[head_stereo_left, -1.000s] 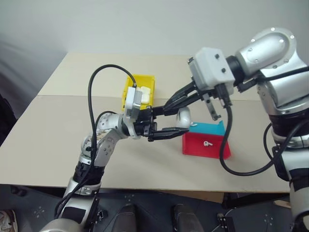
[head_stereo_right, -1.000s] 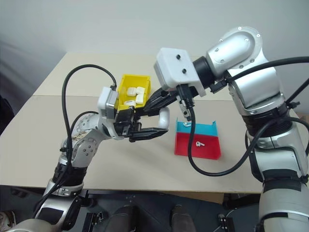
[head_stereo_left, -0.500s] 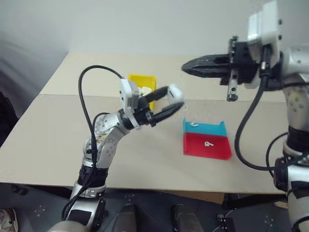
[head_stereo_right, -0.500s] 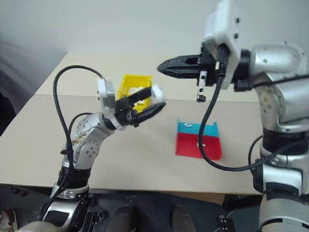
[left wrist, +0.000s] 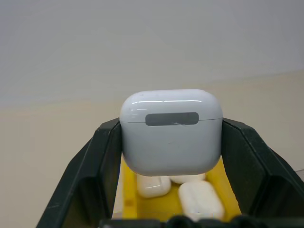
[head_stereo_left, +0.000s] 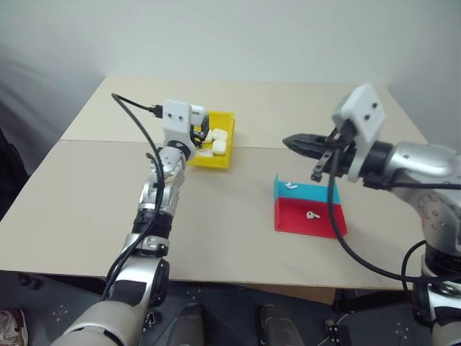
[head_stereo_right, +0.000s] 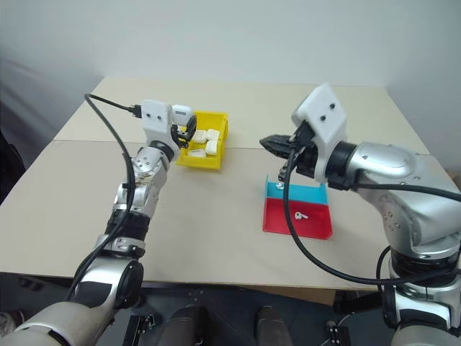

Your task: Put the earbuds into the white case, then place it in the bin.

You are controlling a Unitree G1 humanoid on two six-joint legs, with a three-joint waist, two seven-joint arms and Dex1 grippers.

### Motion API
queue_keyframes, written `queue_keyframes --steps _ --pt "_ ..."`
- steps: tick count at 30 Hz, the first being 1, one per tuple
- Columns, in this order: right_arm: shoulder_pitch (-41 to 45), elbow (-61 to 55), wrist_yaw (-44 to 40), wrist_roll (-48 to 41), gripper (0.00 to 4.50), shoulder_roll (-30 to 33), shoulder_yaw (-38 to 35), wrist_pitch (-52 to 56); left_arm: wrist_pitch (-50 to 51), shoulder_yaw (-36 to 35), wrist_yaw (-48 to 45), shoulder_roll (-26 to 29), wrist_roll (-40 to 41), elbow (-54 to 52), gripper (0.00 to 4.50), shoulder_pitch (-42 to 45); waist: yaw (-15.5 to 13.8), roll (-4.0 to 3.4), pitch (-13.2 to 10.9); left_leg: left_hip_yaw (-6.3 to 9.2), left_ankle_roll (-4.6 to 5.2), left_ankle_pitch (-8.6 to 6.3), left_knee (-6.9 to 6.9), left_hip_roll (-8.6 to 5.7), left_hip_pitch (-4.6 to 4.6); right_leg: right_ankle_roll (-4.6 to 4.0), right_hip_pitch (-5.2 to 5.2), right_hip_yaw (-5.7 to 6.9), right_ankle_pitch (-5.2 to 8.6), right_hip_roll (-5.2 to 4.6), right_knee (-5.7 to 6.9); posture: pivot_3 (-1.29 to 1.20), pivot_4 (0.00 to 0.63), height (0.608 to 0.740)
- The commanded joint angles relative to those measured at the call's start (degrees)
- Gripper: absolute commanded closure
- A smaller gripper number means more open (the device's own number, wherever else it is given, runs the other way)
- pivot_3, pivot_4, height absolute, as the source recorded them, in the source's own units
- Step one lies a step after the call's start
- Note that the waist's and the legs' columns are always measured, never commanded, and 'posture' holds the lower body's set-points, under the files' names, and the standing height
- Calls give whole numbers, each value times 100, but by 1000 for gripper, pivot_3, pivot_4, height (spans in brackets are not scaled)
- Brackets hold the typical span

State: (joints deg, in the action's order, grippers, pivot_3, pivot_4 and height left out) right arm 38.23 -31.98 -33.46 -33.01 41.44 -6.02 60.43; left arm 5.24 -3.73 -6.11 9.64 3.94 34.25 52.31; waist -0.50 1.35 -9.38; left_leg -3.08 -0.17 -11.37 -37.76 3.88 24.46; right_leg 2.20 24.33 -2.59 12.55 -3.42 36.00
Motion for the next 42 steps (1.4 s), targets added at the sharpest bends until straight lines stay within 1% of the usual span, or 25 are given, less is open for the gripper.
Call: queue_keyframes --steps 1,7,11,12,15,16,21,24,27,30,33,37,40,42 --pt "96 -314 336 -51 4455 -51 -208 121 -606 54 116 -102 -207 1025 1699 581 -10 0 0 0 0 0 0 -1 6 2 5 -1 -1 0 -3 0 150 740" --pt "138 -454 525 -186 4455 -118 -233 170 -1310 6 124 -169 -313 2716 1699 1302 0 0 0 2 1 -1 4 -1 17 3 11 4 -1 1 -11 0 150 740" --pt "114 -495 613 -264 4455 -125 -223 160 -1401 -8 106 -166 -348 3218 1699 1537 2 0 0 3 1 -1 4 0 17 3 11 4 -1 1 -9 0 150 740" --pt "105 -501 627 -281 4500 -124 -226 148 -1423 -20 78 -165 -342 3275 993 1569 2 0 0 3 1 -1 3 -1 17 3 11 4 -1 1 -8 0 150 740" --pt "72 -531 666 -336 4500 -131 -255 140 -1501 -76 40 -168 -294 3325 131 1620 1 0 0 3 1 0 3 0 17 3 12 5 -1 1 -6 0 150 740" --pt "64 -529 672 -346 4500 -133 -258 136 -1514 -90 30 -162 -283 3319 39 1624 -1 0 0 3 1 0 3 0 17 3 12 4 -1 1 -6 0 150 740" --pt "-26 -557 698 -404 4500 -125 -275 70 -1641 -172 -368 -42 -154 2939 39 1385 6 0 0 3 1 -1 3 0 17 3 12 4 -1 0 -6 0 150 740" --pt "-117 -505 713 -328 4500 -158 -194 -92 -1646 -214 -900 90 44 2182 39 945 31 -1 0 2 1 -1 3 1 16 3 12 4 -2 1 -2 0 150 740" --pt "-446 -510 688 -56 4500 -235 10 -550 -1327 -248 -1610 273 475 541 39 -4 83 -2 1 2 0 0 4 2 14 2 11 2 -2 1 2 0 150 740" --pt "-880 -526 513 -43 4500 -569 -22 -1234 -626 -241 -2058 528 973 -1424 39 -1148 148 -2 1 1 0 0 8 4 11 2 12 0 -2 1 6 0 150 740" --pt "-1089 -452 324 45 4500 -611 76 -1573 37 -229 -2435 838 1454 -3015 39 -2082 144 -2 1 2 -1 0 2 5 11 2 13 -1 -2 0 16 0 150 740" --pt "-1402 -333 -56 183 4500 -558 202 -2092 814 -341 -3025 1446 2189 -4538 39 -3031 131 -2 2 0 -3 1 -2 8 -21 2 -15 0 -2 1 15 0 150 740" --pt "-1719 -226 -372 308 4500 -415 281 -2407 1272 -564 -3445 2047 2661 -5344 39 -3687 135 -2 3 -4 -3 1 -2 10 -29 2 -19 -1 0 0 13 0 150 740" --pt "-1999 -177 -545 327 4500 -332 164 -2597 1483 -832 -3917 2564 3032 -5872 39 -4225 138 -1 3 -6 -3 1 -1 11 -28 -1 -14 -3 2 0 14 0 150 740"
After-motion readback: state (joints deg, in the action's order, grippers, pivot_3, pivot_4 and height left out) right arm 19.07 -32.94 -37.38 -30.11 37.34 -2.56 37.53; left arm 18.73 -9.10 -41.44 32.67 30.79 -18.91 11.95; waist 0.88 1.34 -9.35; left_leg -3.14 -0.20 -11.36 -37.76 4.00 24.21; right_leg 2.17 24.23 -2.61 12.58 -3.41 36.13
